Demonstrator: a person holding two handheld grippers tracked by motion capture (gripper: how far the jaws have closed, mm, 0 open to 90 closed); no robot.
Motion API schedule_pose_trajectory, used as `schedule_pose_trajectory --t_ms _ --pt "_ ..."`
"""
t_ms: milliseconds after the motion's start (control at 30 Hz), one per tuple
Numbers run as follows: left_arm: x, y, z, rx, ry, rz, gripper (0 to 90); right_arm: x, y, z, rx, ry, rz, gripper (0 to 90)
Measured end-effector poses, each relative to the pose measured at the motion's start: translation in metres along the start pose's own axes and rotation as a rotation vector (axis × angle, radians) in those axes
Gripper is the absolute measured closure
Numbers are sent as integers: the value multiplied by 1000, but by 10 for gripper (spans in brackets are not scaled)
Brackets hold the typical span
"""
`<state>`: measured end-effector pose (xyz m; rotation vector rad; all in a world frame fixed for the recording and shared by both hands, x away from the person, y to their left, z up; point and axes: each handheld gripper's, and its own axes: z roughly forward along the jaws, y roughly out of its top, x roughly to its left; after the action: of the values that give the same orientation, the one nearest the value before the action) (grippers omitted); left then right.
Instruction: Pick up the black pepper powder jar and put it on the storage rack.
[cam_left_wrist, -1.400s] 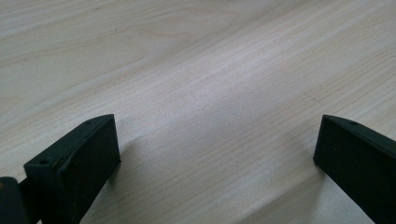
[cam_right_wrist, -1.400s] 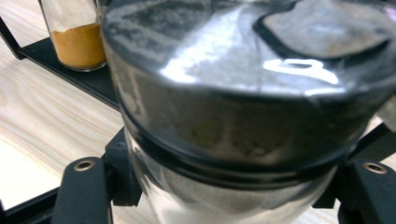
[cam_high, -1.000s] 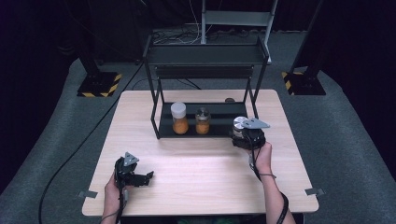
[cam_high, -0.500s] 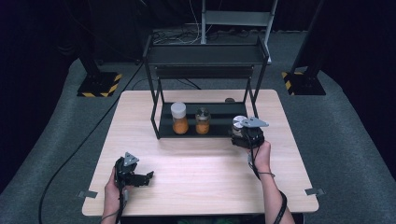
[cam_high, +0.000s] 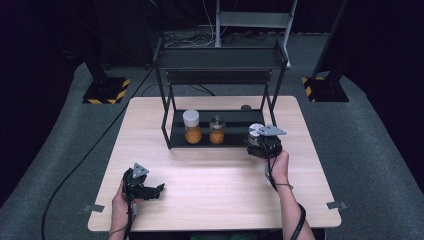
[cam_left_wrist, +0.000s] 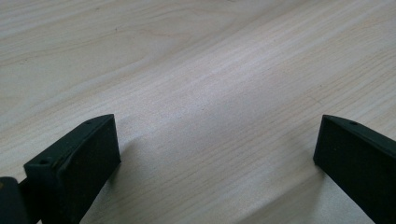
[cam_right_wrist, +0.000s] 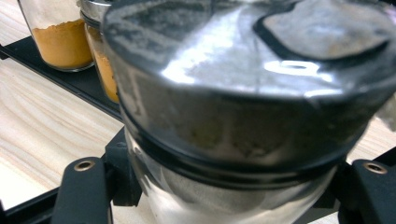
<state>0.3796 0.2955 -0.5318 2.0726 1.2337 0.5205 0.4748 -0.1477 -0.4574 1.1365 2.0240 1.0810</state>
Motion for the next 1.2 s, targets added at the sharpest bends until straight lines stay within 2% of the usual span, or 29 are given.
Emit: schedule_pose_trajectory --t_ms 1200 --pt "0 0 0 0 0 0 1 2 2 18 16 -2 8 302"
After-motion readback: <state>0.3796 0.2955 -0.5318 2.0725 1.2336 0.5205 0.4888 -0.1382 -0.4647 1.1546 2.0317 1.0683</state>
